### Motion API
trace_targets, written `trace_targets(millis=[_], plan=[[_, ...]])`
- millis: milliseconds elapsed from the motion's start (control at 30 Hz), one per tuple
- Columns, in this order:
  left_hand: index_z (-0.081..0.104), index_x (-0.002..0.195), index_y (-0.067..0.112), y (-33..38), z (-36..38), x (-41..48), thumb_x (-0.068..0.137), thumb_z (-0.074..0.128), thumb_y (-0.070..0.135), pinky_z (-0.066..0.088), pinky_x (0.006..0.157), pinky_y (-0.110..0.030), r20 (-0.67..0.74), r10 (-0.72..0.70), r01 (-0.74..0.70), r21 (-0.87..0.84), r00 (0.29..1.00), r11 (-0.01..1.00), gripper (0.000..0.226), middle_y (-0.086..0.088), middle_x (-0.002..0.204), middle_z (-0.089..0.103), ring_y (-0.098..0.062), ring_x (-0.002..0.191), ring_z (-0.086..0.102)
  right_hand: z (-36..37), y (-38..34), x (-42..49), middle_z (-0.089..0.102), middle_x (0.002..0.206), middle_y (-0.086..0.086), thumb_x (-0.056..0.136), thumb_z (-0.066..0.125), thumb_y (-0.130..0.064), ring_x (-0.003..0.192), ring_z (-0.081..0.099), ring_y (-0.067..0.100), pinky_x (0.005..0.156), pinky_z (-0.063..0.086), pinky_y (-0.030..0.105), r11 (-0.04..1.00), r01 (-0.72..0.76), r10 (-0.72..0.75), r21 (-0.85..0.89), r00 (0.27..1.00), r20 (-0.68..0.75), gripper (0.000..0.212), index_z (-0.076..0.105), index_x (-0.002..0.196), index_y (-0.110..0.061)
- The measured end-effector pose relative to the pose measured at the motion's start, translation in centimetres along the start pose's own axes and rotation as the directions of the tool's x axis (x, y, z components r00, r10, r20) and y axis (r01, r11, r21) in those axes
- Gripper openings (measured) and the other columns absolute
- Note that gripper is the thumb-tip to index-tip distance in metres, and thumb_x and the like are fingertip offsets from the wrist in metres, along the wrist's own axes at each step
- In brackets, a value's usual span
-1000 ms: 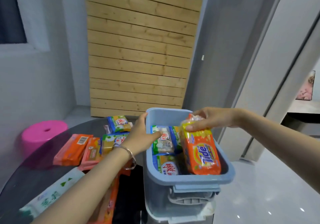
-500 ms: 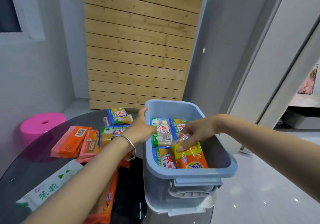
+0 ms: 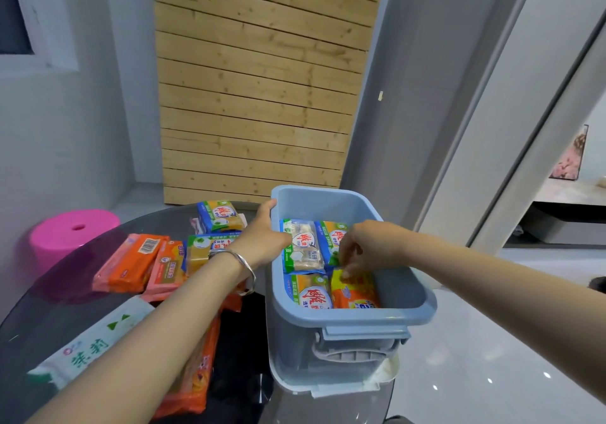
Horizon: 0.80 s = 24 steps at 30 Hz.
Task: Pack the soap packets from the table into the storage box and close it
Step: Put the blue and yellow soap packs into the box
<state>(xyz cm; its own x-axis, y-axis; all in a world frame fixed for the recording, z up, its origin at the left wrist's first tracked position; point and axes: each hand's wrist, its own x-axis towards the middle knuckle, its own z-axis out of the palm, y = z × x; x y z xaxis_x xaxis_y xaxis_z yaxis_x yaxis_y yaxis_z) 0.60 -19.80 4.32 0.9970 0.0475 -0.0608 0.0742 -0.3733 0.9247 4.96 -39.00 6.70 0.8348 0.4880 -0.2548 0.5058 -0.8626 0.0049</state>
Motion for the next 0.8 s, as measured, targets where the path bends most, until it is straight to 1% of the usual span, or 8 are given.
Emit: trace_targets(millis=[133, 233, 333, 400, 500, 533, 667, 800], plan=[[0.015, 0.148, 0.024, -0.2, 0.0, 0.2, 0.088, 0.052, 0.004, 0.045, 0.057, -0.017, -0.004, 0.010, -0.010, -0.020, 1.000, 1.000, 0.073, -0.002, 0.108, 0.051, -0.012, 0.079, 0.054, -0.6, 0.3, -0.3, 0.064, 0.091, -0.006, 0.088, 0.062, -0.036, 0.086, 0.060, 0.011, 0.070, 0.049, 0.018, 0.957, 0.042, 0.002, 0.288, 0.988, -0.152, 0.019, 0.066, 0.090, -0.018], [0.018, 0.147, 0.024, -0.4, 0.2, 0.3, 0.088, 0.053, 0.003, 0.046, 0.058, -0.018, -0.019, 0.008, -0.009, -0.064, 1.000, 0.998, 0.072, -0.002, 0.109, 0.050, -0.014, 0.083, 0.055, -0.6, -0.4, -0.6, 0.065, 0.086, -0.005, 0.093, 0.052, -0.040, 0.080, 0.062, 0.011, 0.077, 0.054, 0.025, 0.876, 0.007, -0.026, 0.483, 0.999, 0.031, 0.026, 0.065, 0.085, -0.019], [0.024, 0.145, 0.022, -0.9, 0.3, 0.2, 0.087, 0.058, 0.006, 0.049, 0.061, -0.020, -0.034, 0.014, -0.019, -0.147, 0.999, 0.989, 0.070, -0.007, 0.122, 0.055, -0.017, 0.089, 0.058, 0.5, -1.5, -0.3, 0.064, 0.102, -0.005, 0.095, 0.041, -0.048, 0.094, 0.058, 0.011, 0.091, 0.049, 0.027, 0.909, -0.070, -0.011, 0.412, 0.981, 0.192, 0.042, 0.070, 0.106, -0.018], [0.027, 0.144, 0.021, -1.5, -0.3, -0.1, 0.086, 0.062, 0.014, 0.054, 0.070, -0.025, -0.042, 0.011, -0.020, -0.219, 0.999, 0.975, 0.068, -0.009, 0.133, 0.053, -0.019, 0.097, 0.060, 0.9, -2.2, 0.0, 0.062, 0.107, -0.005, 0.097, 0.036, -0.049, 0.098, 0.056, 0.012, 0.092, 0.045, 0.024, 0.931, -0.067, -0.009, 0.358, 0.978, 0.208, 0.047, 0.069, 0.113, -0.019], [0.026, 0.145, 0.020, -3.1, -1.9, -0.6, 0.085, 0.062, 0.034, 0.046, 0.101, -0.042, -0.061, -0.026, 0.013, -0.203, 0.998, 0.979, 0.072, -0.007, 0.139, 0.050, -0.023, 0.121, 0.054, 0.1, -2.6, -0.7, 0.065, 0.103, -0.003, 0.098, 0.036, -0.045, 0.094, 0.059, 0.014, 0.083, 0.046, 0.024, 0.901, -0.021, -0.013, 0.434, 0.997, 0.075, 0.042, 0.069, 0.104, -0.020], [0.030, 0.143, 0.019, -3.7, -3.0, -0.8, 0.086, 0.060, 0.037, 0.043, 0.105, -0.042, -0.087, -0.041, 0.025, -0.179, 0.995, 0.984, 0.068, -0.007, 0.139, 0.051, -0.024, 0.122, 0.054, -0.5, -3.1, -1.0, 0.067, 0.104, -0.002, 0.098, 0.038, -0.043, 0.094, 0.061, 0.016, 0.083, 0.049, 0.025, 0.880, 0.017, -0.011, 0.474, 1.000, -0.015, 0.039, 0.068, 0.102, -0.019], [0.040, 0.137, 0.011, -6.1, -7.6, -1.9, 0.091, 0.054, 0.030, 0.048, 0.084, -0.030, -0.185, -0.094, 0.059, -0.183, 0.978, 0.981, 0.052, -0.010, 0.129, 0.056, -0.021, 0.103, 0.058, -3.0, -6.9, -1.7, 0.070, 0.104, 0.006, 0.097, 0.045, -0.038, 0.089, 0.063, 0.015, 0.084, 0.052, 0.033, 0.799, 0.199, -0.024, 0.567, 0.953, -0.301, 0.037, 0.069, 0.101, -0.011], [0.046, 0.133, 0.009, -9.0, -11.6, -3.0, 0.090, 0.056, 0.032, 0.044, 0.100, -0.037, -0.266, -0.114, 0.085, -0.115, 0.957, 0.990, 0.050, -0.012, 0.134, 0.055, -0.025, 0.114, 0.058, -4.1, -11.9, -0.2, 0.068, 0.102, 0.012, 0.095, 0.048, -0.039, 0.086, 0.058, 0.013, 0.078, 0.050, 0.029, 0.723, 0.278, -0.040, 0.632, 0.931, -0.364, 0.041, 0.066, 0.107, -0.004]])
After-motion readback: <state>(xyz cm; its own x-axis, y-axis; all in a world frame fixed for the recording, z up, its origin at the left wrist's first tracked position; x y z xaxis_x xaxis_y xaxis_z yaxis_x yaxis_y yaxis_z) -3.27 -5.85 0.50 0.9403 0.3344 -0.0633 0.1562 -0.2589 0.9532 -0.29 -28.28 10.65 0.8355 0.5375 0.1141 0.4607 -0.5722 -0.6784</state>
